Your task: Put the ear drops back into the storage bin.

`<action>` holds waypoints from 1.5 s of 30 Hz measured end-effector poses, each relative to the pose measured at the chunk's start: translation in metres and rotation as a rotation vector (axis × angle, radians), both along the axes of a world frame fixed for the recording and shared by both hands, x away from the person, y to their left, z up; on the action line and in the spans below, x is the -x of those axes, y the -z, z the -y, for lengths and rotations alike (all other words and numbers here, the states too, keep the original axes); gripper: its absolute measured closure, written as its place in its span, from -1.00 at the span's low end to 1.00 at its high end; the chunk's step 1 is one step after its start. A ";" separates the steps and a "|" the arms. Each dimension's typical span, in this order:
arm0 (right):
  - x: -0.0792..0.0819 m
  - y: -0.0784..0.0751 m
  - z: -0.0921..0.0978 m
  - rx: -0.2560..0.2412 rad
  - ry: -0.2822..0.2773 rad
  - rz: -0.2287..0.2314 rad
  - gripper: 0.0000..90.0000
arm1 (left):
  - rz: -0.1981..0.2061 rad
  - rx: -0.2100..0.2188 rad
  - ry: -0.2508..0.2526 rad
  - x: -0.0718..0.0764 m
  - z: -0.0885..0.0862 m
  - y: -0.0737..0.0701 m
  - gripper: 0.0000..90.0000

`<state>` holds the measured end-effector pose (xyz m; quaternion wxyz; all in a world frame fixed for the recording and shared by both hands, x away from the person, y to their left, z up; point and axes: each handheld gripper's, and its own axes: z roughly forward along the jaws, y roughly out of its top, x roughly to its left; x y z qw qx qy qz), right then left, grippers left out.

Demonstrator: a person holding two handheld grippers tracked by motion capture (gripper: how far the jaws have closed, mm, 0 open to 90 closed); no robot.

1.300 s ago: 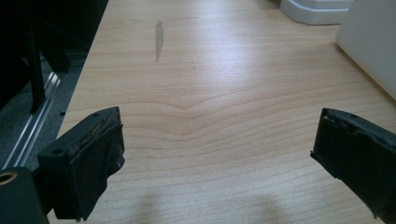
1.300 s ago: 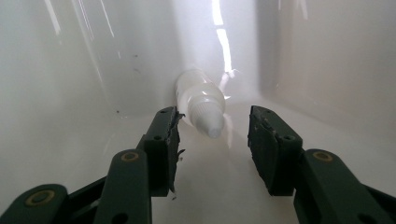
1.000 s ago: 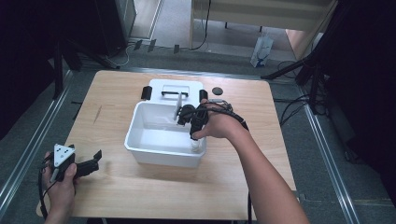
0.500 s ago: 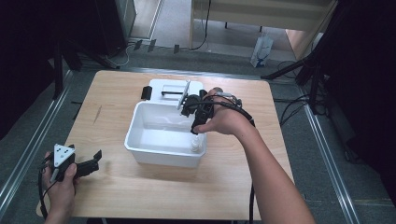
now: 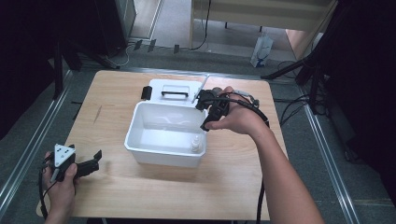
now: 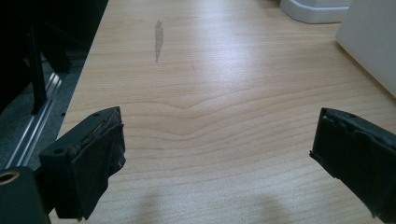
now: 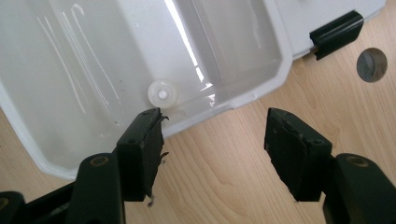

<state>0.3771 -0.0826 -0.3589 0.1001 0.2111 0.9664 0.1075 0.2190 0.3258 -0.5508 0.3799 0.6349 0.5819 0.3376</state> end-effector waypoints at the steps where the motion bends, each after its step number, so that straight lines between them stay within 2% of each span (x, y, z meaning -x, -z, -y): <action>1: 0.000 0.000 0.006 -0.002 0.013 0.003 -0.18 | 0.000 -0.002 0.001 0.000 0.000 0.000 -0.93; 13: 0.000 0.014 0.037 -0.025 0.087 -0.015 -0.24 | 0.001 -0.002 0.000 0.000 0.000 0.000 -0.93; 22: 0.005 0.032 0.064 -0.043 0.173 0.001 -0.49 | 0.000 -0.004 0.001 0.000 0.000 0.000 -0.93; 29: 0.009 0.046 0.083 -0.076 0.234 0.005 -0.60 | 0.000 -0.003 0.001 0.000 0.000 0.000 -0.93; 30: 0.011 0.052 0.090 -0.084 0.251 0.005 -0.66 | 0.000 -0.004 0.002 0.000 0.000 0.000 -0.93; 38: 0.018 0.073 0.110 -0.106 0.312 0.020 -0.71 | 0.001 -0.004 0.000 0.000 0.001 0.000 -0.93; 42: 0.022 0.081 0.123 -0.149 0.353 0.059 -0.77 | 0.001 -0.005 0.001 0.000 0.000 0.000 -0.93; 43: 0.024 0.084 0.129 -0.182 0.381 0.054 -0.90 | 0.000 -0.004 0.002 0.000 0.001 0.000 -0.93; 44: 0.025 0.087 0.134 -0.199 0.385 0.050 -1.00 | 0.000 -0.004 0.002 0.000 0.001 0.000 -0.93; 45: 0.025 0.089 0.137 -0.221 0.397 0.044 -1.00 | 0.001 -0.004 0.002 0.000 0.000 0.000 -0.92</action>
